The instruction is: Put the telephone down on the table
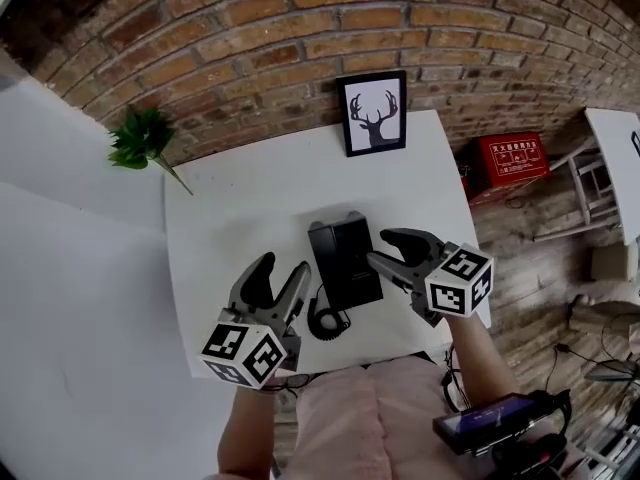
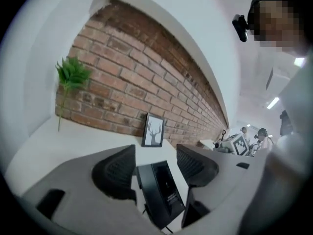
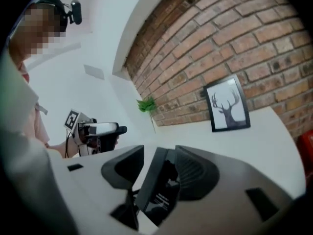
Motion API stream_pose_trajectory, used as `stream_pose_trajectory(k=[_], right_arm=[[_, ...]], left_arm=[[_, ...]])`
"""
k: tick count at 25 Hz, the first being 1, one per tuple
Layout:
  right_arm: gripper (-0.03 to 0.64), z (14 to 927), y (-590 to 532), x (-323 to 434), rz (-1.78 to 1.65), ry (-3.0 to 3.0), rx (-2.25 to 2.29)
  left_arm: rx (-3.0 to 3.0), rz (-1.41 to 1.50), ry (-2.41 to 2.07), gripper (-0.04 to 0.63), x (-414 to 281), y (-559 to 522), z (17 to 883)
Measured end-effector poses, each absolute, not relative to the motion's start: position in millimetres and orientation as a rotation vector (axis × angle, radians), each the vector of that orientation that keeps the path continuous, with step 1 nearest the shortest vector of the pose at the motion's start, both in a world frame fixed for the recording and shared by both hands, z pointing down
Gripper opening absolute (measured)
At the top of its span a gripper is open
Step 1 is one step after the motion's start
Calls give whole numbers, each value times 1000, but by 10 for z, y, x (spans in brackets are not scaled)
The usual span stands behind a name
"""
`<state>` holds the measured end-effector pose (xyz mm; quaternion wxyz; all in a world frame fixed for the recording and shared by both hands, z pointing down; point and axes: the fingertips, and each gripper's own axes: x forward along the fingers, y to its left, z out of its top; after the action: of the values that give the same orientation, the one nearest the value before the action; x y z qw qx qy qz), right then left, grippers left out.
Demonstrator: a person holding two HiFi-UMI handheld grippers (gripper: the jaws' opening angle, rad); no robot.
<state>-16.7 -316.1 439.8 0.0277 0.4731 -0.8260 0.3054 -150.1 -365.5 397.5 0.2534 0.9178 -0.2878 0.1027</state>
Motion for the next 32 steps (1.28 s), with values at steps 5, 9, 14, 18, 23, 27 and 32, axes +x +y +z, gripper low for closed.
stream_pose_trajectory(k=[5, 9, 14, 18, 23, 27, 32], right_arm=[[84, 3421, -3270, -182, 528, -2570, 1687], [22, 2887, -3236, -221, 185, -2487, 1835], [6, 2561, -3129, -289, -40, -2405, 1928], [5, 2452, -3058, -330, -118, -2367, 1952], [5, 2380, -2995, -310, -158, -2347, 1997], [3, 2322, -2957, -327, -163, -2328, 2032], [3, 2290, -2916, -317, -202, -2317, 2034]], left_arm=[[2715, 47, -1009, 89, -1517, -3756, 3042], [2856, -53, -1178, 23, -1517, -3721, 2471], [2968, -85, -1255, 6, -1424, -3623, 2135], [3000, -91, -1278, 6, -1416, -3579, 2047], [3000, -95, -1282, 6, -1440, -3542, 2063], [3010, -91, -1267, 6, -1412, -3487, 2083], [3029, -74, -1250, 6, -1366, -3401, 2095]])
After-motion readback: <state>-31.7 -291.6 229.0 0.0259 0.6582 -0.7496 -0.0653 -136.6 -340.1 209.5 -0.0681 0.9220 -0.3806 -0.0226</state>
